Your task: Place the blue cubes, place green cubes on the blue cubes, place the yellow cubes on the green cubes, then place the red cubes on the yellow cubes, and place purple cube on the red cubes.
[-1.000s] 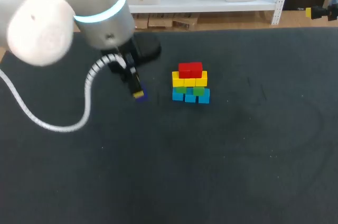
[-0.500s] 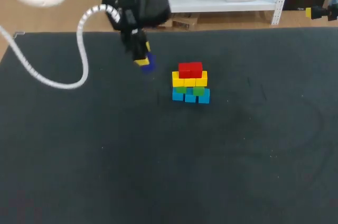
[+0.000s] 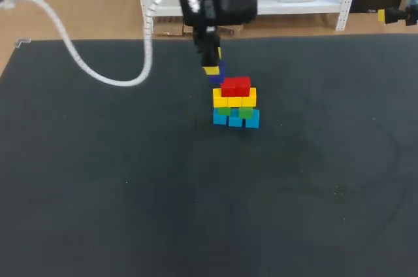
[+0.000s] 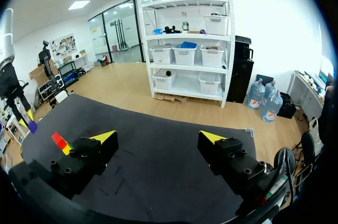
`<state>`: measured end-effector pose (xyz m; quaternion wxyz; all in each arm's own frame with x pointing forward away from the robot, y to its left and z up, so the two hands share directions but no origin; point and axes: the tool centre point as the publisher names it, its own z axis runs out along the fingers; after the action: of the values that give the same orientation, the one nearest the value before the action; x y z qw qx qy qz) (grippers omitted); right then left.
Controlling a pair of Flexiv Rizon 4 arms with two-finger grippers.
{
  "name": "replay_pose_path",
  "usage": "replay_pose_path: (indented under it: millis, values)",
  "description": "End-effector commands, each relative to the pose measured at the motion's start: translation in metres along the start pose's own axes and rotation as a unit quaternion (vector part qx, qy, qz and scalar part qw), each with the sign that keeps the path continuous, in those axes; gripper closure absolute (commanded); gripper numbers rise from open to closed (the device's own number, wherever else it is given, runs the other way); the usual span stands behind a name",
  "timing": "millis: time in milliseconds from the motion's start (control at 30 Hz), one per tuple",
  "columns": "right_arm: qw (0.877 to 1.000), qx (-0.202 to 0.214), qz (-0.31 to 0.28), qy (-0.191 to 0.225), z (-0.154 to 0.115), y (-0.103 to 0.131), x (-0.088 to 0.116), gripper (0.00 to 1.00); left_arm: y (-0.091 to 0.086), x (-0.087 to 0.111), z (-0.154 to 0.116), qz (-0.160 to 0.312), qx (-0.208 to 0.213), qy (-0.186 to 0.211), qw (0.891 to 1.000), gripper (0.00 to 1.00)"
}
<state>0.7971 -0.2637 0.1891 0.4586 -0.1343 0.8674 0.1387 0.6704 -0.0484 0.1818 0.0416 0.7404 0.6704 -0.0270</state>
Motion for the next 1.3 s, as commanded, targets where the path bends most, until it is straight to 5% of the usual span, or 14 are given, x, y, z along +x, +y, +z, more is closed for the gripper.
replay_pose_path:
  millis: [33,1300]
  values:
    - [1.000,-0.001,0.000,0.000,0.000,0.000,0.000,0.00,0.017,-0.015,0.011,-0.013,0.030,0.025,0.999,1.00]
    - [1.000,-0.001,0.000,0.000,0.000,0.000,0.000,0.00,0.046,-0.028,0.044,-0.007,0.047,0.043,0.998,1.00]
